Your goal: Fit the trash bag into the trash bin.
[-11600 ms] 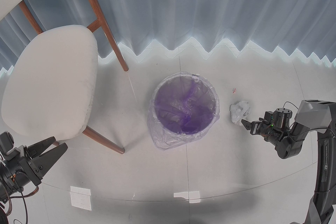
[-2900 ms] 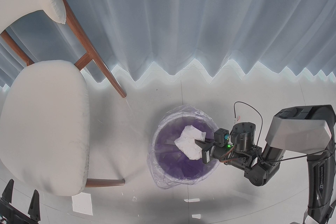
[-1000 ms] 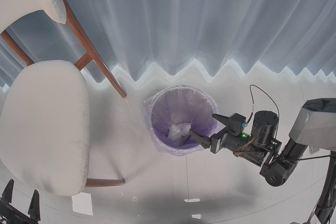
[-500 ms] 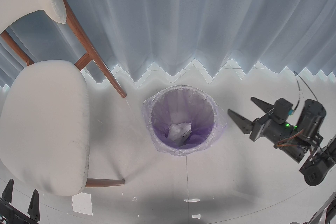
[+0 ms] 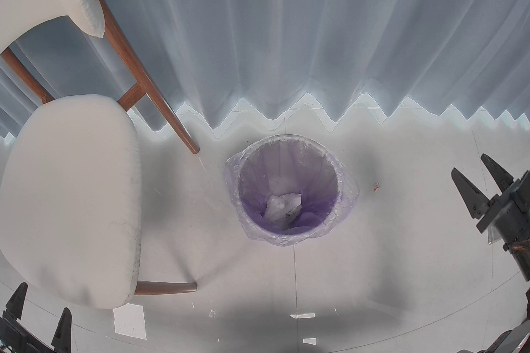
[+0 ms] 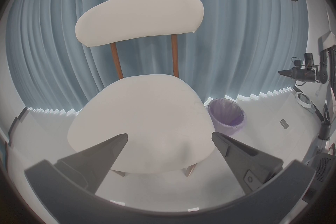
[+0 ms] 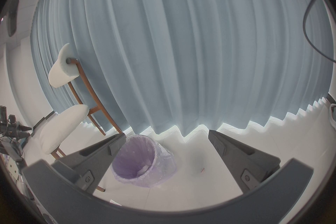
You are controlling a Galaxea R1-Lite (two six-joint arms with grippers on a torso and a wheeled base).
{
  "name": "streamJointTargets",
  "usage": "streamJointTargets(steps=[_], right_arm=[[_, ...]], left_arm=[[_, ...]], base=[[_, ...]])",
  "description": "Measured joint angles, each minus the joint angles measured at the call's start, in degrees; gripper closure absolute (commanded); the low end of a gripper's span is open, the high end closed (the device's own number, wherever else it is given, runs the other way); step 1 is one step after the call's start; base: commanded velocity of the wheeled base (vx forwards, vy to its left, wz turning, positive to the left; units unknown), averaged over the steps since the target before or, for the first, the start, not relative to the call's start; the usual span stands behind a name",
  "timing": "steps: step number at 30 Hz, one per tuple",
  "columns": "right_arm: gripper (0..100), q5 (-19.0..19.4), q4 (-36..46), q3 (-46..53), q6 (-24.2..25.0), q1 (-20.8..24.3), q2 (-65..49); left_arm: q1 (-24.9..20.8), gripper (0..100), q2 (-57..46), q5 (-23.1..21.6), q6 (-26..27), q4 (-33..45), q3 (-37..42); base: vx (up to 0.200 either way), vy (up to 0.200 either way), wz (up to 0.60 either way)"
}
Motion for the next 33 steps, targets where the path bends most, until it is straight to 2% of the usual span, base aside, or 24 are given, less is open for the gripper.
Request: streamJointTargets(steps=[4,11,14,23,28,33], right_arm=[[0,-0.1,6.4,1.7,0.2,-0.4,-7.4],[0,-0.2,31.0,2.4,-0.2,-0.7,-25.2],[0,-0.3,38.7,2.4,-0.4,-0.8,-31.9],[0,-0.9,65.2,2.4,-1.3,-0.8,-56.1],[0,-2.9,73.3,2.4,-2.2,-0.9,-64.5],[0,-4.9,75.0,2.4,-2.2,-0.9,-67.8]], left_arm=[[0.0,0,0.0,1.0,-1.0,0.0,0.0],[0.0,0,0.0,2.4,-2.3,0.0,0.0],[0.0,0,0.0,2.9,-2.6,0.1,0.0],[0.0,0,0.0,8.4,-3.4,0.2,0.0],[0.0,0,0.0,9.6,-3.4,0.4,0.0],[0.0,0,0.0,4.8,-3.7,0.5,0.0]], base=[[0.0,0.0,0.0],[0.0,0.0,0.0],[0.0,0.0,0.0],[0.0,0.0,0.0],[0.0,0.0,0.0],[0.0,0.0,0.0]])
